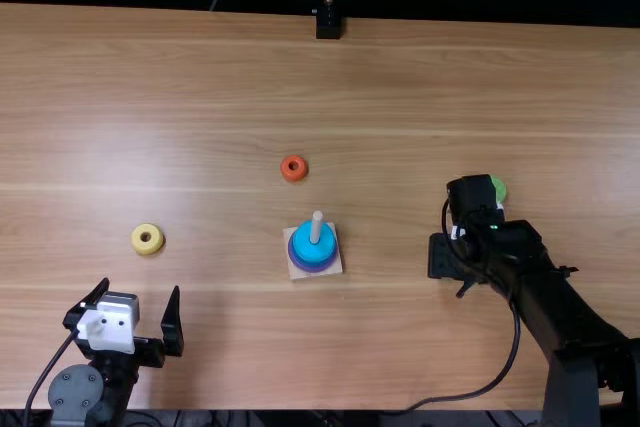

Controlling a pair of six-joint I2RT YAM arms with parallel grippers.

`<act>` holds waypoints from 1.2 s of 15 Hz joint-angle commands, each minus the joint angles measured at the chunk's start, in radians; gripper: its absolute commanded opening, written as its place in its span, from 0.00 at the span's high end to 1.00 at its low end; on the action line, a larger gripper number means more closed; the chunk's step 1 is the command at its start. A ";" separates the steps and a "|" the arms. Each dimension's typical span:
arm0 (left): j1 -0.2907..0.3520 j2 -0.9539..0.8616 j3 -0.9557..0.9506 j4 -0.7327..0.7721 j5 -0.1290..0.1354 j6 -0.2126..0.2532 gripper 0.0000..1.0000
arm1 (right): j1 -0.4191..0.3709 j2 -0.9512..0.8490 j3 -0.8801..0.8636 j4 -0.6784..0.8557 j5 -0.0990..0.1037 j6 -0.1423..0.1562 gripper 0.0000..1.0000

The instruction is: Build the Hanoi tower: stack the rings onto the peg from bottom to top in this color order: purple, dark blue, light blue, dark green, light green, yellow, orange.

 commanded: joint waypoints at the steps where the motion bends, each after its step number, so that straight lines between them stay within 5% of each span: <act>1: 0.003 -0.012 -0.105 -0.074 0.021 0.012 0.00 | 0.026 0.010 -0.004 0.009 0.016 0.010 1.00; 5: 0.003 -0.012 -0.105 -0.074 0.021 0.012 0.00 | 0.104 -0.117 0.150 -0.013 0.016 0.032 1.00; 8: 0.003 -0.012 -0.105 -0.074 0.021 0.012 0.00 | 0.224 -0.122 0.351 -0.295 0.018 0.102 1.00; 13: 0.003 -0.012 -0.105 -0.074 0.021 0.012 0.00 | 0.381 -0.085 0.673 -0.562 0.019 0.104 1.00; 18: 0.003 -0.012 -0.105 -0.074 0.021 0.012 0.00 | 0.460 0.041 0.880 -0.608 0.019 0.100 1.00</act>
